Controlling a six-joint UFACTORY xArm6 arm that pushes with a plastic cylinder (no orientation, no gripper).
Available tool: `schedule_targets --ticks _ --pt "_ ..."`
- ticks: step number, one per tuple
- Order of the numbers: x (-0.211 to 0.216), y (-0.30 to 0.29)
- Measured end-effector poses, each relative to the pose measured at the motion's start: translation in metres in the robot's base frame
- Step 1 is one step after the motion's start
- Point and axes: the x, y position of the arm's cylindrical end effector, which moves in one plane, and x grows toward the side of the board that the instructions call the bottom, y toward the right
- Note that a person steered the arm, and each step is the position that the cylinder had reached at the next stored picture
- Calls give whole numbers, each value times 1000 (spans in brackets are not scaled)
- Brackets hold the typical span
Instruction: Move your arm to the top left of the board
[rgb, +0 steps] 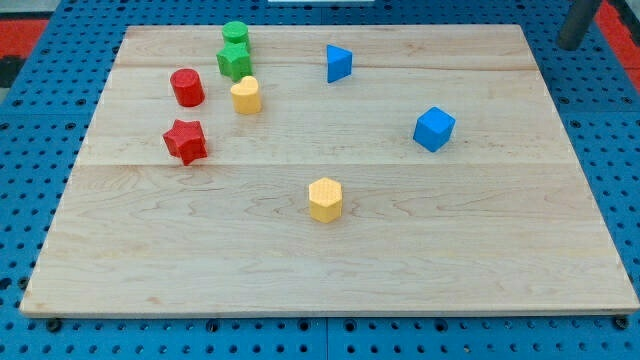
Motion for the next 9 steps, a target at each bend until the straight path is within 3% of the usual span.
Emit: schedule_targets --ticks 1,3,5,6,8,9 --pt "2 -12" --pt "-18 -98" --pt "2 -111" --pt "7 -190" --pt "70 -245" --pt "66 -388"
